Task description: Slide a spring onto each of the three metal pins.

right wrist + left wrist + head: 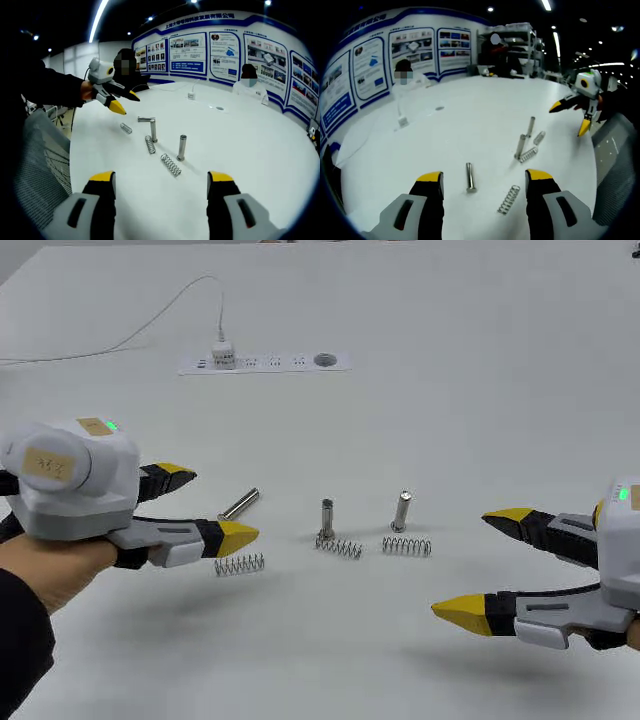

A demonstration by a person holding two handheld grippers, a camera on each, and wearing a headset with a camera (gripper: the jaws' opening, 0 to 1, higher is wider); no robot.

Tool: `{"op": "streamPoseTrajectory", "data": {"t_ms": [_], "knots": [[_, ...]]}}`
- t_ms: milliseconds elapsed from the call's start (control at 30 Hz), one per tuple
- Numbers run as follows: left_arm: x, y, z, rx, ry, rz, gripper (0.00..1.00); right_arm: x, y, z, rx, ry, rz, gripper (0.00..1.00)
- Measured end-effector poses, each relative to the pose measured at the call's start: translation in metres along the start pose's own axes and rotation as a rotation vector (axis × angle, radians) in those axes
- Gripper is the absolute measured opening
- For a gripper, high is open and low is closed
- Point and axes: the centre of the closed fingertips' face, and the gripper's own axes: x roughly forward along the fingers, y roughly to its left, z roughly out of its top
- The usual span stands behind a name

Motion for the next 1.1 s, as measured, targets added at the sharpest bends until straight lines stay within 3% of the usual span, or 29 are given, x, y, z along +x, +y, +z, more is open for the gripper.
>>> {"op": "streamPoseTrajectory", "data": {"t_ms": [567, 900, 1100], "knots": [[0.028, 0.019, -0.004, 0.027, 0.103, 0.004, 0.50, -0.001, -0.004, -0.005, 0.007, 0.004, -0.006, 0.75], [0.042, 0.023, -0.013, 0.042, 0.213, 0.006, 0.35, -0.002, -0.005, -0.007, 0.015, 0.008, -0.006, 0.75], [0.048, 0.026, -0.012, 0.056, 0.256, 0.019, 0.32, -0.002, -0.005, -0.008, 0.018, 0.010, -0.006, 0.75]]}}
